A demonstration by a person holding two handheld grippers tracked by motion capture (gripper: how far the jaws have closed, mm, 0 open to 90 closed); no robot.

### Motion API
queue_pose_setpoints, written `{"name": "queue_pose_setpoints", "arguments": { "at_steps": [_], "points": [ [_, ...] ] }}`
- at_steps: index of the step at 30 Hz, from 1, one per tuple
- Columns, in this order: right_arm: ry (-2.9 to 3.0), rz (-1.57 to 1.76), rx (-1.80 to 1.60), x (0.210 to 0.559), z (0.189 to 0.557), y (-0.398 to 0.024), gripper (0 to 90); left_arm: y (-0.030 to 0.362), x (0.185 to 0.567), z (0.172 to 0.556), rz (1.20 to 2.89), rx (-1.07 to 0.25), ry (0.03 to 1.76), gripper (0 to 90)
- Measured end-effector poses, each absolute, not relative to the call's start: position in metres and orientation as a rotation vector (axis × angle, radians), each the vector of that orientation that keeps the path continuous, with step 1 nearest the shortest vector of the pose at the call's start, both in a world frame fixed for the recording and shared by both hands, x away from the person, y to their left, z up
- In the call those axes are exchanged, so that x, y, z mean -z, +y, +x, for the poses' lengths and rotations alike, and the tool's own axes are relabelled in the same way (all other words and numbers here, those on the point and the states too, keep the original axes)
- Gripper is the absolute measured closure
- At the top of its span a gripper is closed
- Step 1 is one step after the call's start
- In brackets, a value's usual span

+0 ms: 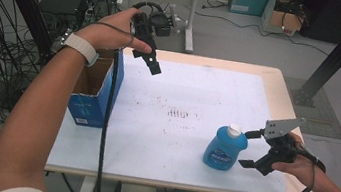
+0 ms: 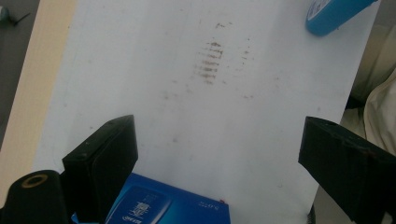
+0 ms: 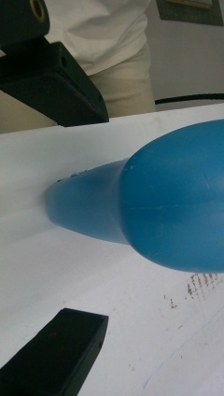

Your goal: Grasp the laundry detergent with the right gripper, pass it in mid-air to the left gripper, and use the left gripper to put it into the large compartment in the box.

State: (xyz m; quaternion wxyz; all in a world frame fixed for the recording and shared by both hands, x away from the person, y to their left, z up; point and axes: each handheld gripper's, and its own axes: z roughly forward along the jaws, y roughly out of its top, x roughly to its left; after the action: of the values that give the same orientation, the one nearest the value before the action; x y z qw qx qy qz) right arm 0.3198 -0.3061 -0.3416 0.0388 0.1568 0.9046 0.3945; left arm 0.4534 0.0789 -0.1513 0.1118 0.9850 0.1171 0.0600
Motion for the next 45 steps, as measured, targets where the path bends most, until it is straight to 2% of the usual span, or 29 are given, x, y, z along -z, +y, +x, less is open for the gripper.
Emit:
{"name": "queue_pose_setpoints", "arguments": {
  "at_steps": [45],
  "points": [
    [2.707,0.549,-1.364,0.375,0.318,-0.293,5.0,0.078,0.154,0.455,2.895,-0.167,0.348,12.1]
  ]
}}
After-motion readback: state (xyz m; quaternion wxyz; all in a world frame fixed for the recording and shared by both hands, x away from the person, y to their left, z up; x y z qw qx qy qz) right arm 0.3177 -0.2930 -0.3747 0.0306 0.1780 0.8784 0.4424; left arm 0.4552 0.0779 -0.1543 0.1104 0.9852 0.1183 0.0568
